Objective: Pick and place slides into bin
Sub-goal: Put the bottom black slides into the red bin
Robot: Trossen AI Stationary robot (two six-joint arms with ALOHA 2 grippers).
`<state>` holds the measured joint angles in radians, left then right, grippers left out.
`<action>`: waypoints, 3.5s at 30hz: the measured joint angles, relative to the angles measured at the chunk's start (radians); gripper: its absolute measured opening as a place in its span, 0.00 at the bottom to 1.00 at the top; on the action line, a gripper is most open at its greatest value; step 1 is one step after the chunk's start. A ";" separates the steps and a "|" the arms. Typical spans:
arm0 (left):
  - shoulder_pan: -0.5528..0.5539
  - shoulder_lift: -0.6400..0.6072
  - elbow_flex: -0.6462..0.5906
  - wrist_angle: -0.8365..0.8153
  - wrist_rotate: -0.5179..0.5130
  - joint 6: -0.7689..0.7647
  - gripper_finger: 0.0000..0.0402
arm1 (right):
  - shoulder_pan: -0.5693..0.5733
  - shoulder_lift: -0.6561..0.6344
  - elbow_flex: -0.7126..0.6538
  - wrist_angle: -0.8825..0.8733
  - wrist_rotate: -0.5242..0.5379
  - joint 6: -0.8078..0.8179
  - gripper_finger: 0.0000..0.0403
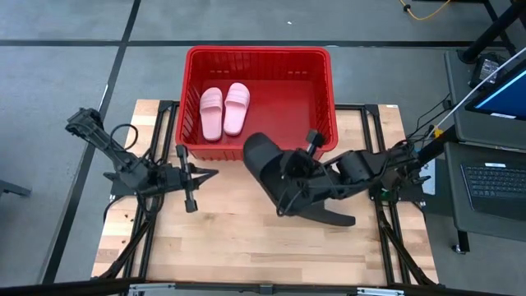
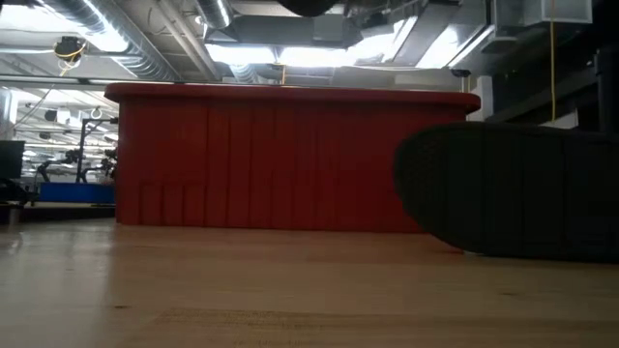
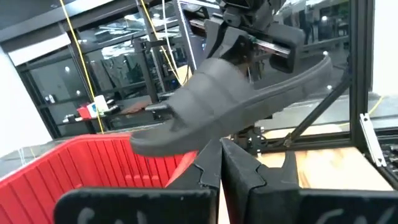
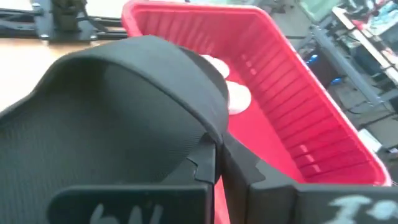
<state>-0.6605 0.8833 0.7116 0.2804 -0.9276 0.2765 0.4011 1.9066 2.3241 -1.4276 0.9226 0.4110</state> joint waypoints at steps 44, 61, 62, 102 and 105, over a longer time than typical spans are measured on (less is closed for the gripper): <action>0.619 -0.076 0.000 -0.186 0.539 0.023 0.00 | -0.656 0.041 -0.218 0.387 -0.166 -0.399 0.03; 0.619 -0.145 0.000 -0.345 0.539 -0.083 0.01 | -0.841 0.041 -0.639 0.939 -0.279 -0.466 0.03; 0.619 -0.145 0.000 -0.345 0.539 -0.083 0.01 | -0.846 0.041 -0.653 0.970 -0.296 -0.465 0.03; 0.618 -0.145 0.000 -0.345 0.536 -0.074 0.01 | -0.974 0.187 -0.309 0.697 -0.513 -0.472 0.03; 0.618 -0.145 0.000 -0.345 0.536 -0.080 0.00 | -0.974 0.204 -0.309 0.689 -0.490 -0.465 0.03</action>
<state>-0.0422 0.7383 0.7116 -0.0650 -0.3917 0.1967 -0.5732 2.1109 2.0151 -0.7381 0.4324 -0.0541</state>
